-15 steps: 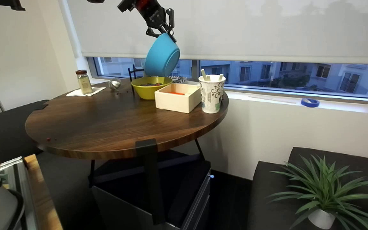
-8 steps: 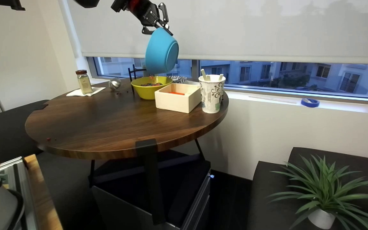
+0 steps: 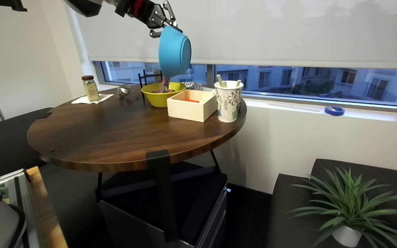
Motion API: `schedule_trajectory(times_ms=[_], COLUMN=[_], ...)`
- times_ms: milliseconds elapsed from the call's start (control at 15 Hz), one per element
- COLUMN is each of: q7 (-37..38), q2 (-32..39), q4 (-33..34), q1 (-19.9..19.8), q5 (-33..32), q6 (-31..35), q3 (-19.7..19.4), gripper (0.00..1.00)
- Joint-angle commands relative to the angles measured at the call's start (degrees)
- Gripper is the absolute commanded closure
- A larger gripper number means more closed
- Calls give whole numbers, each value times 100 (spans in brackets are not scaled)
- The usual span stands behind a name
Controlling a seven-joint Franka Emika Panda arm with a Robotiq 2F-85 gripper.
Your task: Pour the cereal from the blue bowl into the yellow bowl
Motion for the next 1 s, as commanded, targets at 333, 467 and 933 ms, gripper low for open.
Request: schedule_trajectory(times_ms=[333, 467, 933], q7=[755, 975, 1331], q2=[163, 171, 96], q4=[-232, -293, -421], q1=[318, 370, 465], q5=[-1117, -1247, -1607], q6=[-615, -677, -835], q3=[240, 275, 343], gripper=[99, 99, 99])
